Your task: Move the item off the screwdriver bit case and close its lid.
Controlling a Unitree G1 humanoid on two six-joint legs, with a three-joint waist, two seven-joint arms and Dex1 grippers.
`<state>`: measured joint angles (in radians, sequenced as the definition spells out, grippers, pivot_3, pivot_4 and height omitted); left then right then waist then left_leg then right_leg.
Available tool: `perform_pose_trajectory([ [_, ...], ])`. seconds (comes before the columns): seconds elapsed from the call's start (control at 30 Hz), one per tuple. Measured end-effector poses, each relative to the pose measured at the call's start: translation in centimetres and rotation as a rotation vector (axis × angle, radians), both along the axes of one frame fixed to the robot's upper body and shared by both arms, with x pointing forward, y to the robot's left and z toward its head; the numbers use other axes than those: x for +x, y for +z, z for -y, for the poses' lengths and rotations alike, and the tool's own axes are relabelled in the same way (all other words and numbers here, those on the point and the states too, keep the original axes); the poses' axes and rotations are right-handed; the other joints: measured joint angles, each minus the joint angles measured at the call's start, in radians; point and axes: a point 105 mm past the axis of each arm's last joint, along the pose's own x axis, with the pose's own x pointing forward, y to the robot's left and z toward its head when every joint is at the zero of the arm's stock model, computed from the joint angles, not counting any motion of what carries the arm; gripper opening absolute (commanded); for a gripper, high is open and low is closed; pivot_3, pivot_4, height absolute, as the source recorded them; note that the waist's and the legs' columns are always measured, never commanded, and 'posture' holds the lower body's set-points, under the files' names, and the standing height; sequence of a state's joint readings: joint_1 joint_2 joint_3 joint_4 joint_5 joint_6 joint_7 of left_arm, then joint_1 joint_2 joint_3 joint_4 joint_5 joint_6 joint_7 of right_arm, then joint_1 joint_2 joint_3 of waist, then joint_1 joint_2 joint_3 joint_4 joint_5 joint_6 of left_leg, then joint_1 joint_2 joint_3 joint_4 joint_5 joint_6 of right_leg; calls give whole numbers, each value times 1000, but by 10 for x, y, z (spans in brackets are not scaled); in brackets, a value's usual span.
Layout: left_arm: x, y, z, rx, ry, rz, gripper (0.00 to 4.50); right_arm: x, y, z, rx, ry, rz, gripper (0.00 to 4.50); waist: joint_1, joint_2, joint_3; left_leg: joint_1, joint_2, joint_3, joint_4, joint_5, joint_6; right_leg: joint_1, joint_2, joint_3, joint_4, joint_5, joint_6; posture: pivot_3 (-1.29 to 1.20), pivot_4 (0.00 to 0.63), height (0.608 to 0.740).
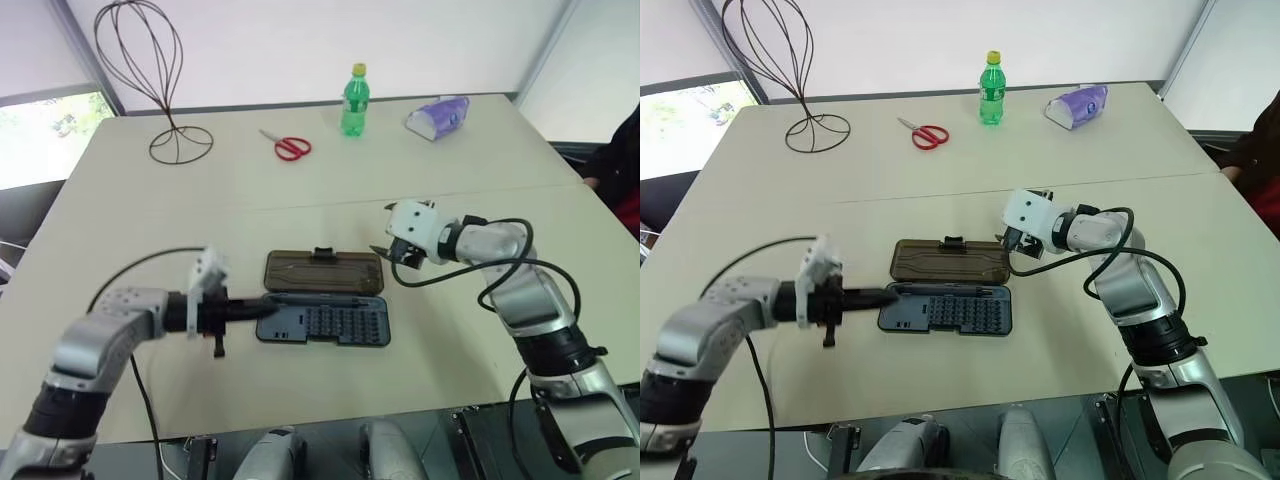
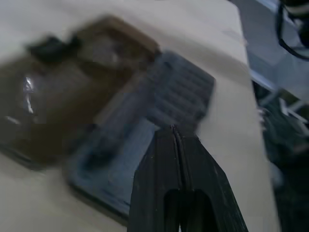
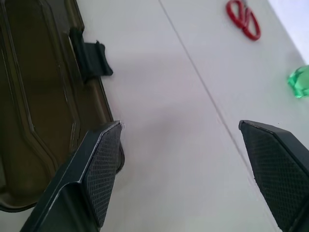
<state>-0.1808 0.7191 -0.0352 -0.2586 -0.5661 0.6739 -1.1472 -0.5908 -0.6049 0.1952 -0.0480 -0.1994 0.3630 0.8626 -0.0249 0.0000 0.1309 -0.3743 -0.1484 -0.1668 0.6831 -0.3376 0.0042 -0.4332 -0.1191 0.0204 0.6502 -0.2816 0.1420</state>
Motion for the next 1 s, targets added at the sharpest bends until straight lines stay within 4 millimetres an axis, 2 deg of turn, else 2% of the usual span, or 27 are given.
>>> perform_pose_trajectory([
  [0.17,11,-20,3,126,12,98,0,13,4,-15,25,37,-22,3986,14,0,0,0,0,1,0,0,0,0,0,0,-1,0,0,0,150,740],
  [0.23,16,-22,6,143,-1,147,0,16,4,-17,26,47,-37,3986,14,0,0,0,0,0,0,0,0,1,0,-1,-1,0,0,0,150,740],
  [0.37,23,-22,8,195,-44,251,0,17,-15,-20,18,74,-173,3986,9,0,0,1,0,0,0,0,0,1,-1,-2,-1,0,0,0,150,740],
  [0.5,22,-25,8,206,-62,278,0,19,-35,-18,2,78,-308,3986,7,0,0,1,0,0,0,0,0,1,0,-2,0,0,0,0,150,740],
  [0.67,18,-28,7,206,-59,269,0,27,-46,-35,43,112,-430,3986,3,1,-1,3,0,0,-1,0,0,2,0,-1,0,0,0,0,150,740],
  [0.77,16,-30,8,202,-52,267,0,30,-51,-51,69,149,-491,3164,2,2,-2,5,0,0,-1,0,0,4,0,-1,0,0,0,0,150,740],
  [0.83,16,-31,9,196,-41,267,0,28,-55,-58,71,184,-534,2335,5,2,-2,7,0,0,-1,0,0,6,0,-2,-1,0,0,0,150,740],
  [0.87,15,-32,10,194,-34,265,0,28,-56,-60,66,193,-548,1699,5,2,-3,8,0,0,-1,0,0,8,0,-1,-1,0,0,0,150,740],
  [0.93,13,-34,10,190,-23,261,0,29,-57,-56,52,194,-571,725,6,3,-5,12,0,0,-3,0,1,10,0,-1,-1,0,0,0,150,740],
  [1.0,12,-36,9,184,-8,252,0,26,-59,-57,19,232,-595,540,5,6,-10,20,0,0,-8,-1,1,15,0,-1,-1,0,0,0,150,740],
])
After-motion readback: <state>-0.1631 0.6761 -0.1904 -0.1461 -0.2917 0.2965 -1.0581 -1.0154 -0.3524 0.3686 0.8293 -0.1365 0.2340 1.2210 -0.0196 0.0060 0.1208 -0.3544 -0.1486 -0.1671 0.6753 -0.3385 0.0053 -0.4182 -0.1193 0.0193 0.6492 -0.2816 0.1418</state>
